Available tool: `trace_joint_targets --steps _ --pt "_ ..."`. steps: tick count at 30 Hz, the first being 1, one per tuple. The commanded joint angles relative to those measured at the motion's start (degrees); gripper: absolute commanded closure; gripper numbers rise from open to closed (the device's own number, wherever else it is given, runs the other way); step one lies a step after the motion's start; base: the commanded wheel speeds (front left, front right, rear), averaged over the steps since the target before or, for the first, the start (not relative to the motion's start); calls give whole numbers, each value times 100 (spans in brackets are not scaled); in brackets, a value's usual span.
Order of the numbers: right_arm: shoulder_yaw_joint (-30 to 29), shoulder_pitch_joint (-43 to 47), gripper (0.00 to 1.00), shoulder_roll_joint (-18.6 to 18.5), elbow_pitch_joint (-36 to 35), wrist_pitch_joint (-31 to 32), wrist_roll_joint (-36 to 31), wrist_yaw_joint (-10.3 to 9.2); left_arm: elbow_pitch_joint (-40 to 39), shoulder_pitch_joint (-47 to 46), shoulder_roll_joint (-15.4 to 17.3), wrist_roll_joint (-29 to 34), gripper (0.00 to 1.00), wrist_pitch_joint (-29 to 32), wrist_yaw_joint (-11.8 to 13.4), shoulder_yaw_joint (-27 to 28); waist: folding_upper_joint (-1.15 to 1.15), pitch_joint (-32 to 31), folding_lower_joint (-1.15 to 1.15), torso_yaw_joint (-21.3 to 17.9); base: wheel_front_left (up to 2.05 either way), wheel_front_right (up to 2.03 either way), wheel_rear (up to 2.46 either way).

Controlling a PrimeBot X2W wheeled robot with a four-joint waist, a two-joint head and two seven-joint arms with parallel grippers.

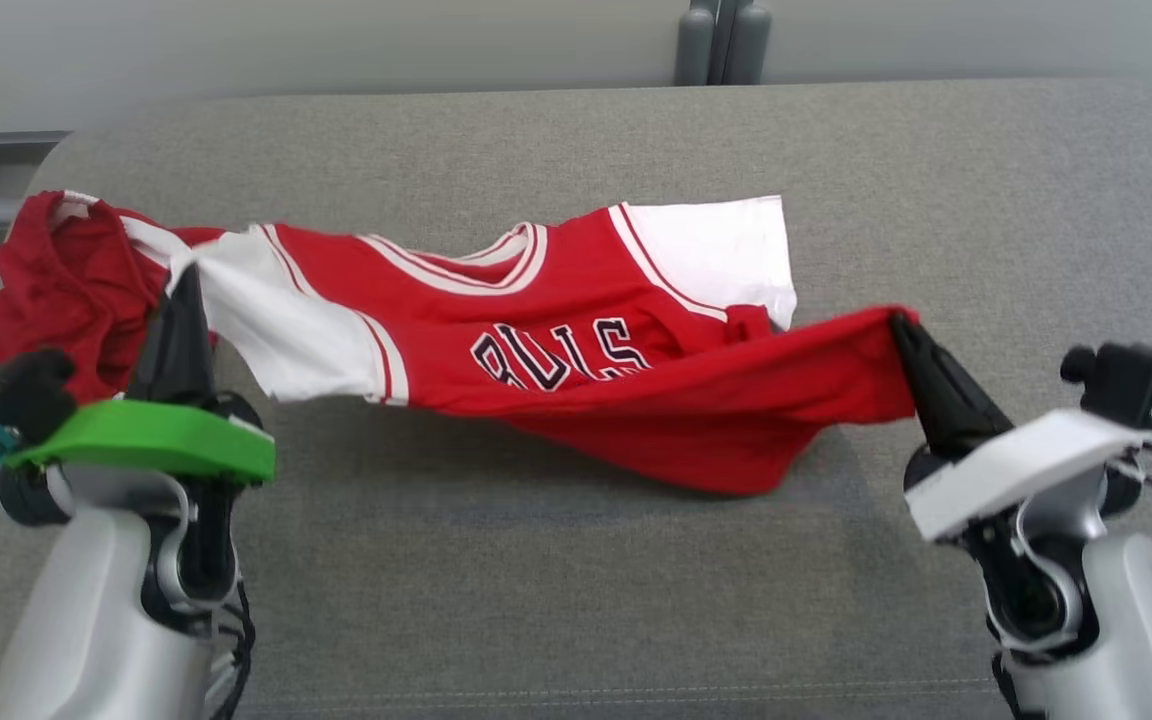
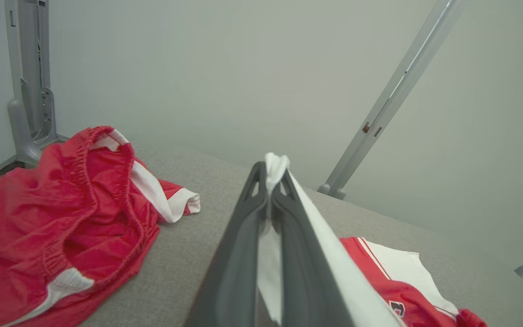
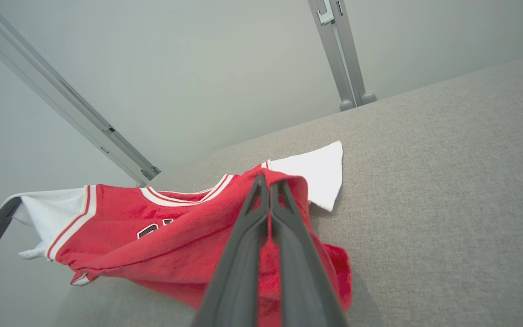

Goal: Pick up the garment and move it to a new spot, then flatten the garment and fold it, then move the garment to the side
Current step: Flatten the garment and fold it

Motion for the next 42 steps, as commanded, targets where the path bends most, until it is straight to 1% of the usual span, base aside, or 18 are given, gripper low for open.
trace_joint_targets --steps 1,4,6,7,10,15,17,21,25,29,33,35,36,38,42 --pt "-10 -353 100 16 73 102 187 2 -48 -299 -3 -74 100 95 33 51 0 161 0 -118 0 0 0" --pt "22 -1162 100 -55 339 287 269 2 -51 -892 2 -177 100 350 28 69 0 412 0 -232 0 0 0" --pt "-16 -1737 100 -37 604 368 343 2 1 -1342 15 -235 100 523 -1 71 0 621 0 -313 0 0 0" --pt "-16 -1737 100 -37 604 368 343 2 1 -1342 15 -235 100 523 -1 71 0 621 0 -313 0 0 0" --pt "-79 -2613 100 -28 1094 476 295 1 131 -2059 75 -309 100 795 -9 112 0 982 0 -444 0 0 0" --pt "124 -4032 100 -117 1868 549 160 1 411 -3321 124 -536 100 1237 -52 220 0 1661 0 -615 0 0 0" --pt "233 -4548 100 -198 2150 419 13 1 489 -3800 170 -612 100 1369 -70 288 0 1928 0 -688 0 0 0" --pt "243 -5483 100 -178 2842 12 -149 2 735 -4635 284 -717 100 1475 -82 465 0 2257 0 -812 0 0 0" --pt "178 -6302 100 -114 3482 -389 -279 1 934 -5423 427 -628 100 1564 -88 479 0 2518 0 -908 0 0 0" --pt "41 -7032 100 -77 4006 -777 -396 1 1076 -6186 527 -515 100 1476 -128 484 0 2711 0 -940 0 0 0" --pt "-112 -7652 100 -80 4453 -1258 -675 1 1132 -6829 530 -339 100 1097 -153 500 0 2772 0 -947 0 0 0" --pt "-235 -7953 100 -88 4644 -1579 -789 0 1209 -7109 531 -283 100 860 -218 534 0 2754 0 -951 0 0 0" --pt "-390 -8221 100 -88 4822 -1925 -898 0 1318 -7317 518 -229 100 644 -334 519 0 2697 0 -956 0 0 0" --pt "-534 -8497 100 -93 4987 -2212 -1033 0 1403 -7444 493 -191 100 417 -471 515 0 2645 0 -958 0 0 0" --pt "-715 -8837 100 -92 5149 -2472 -1183 0 1540 -7416 352 -307 100 163 -652 508 0 2599 0 -921 0 0 0"
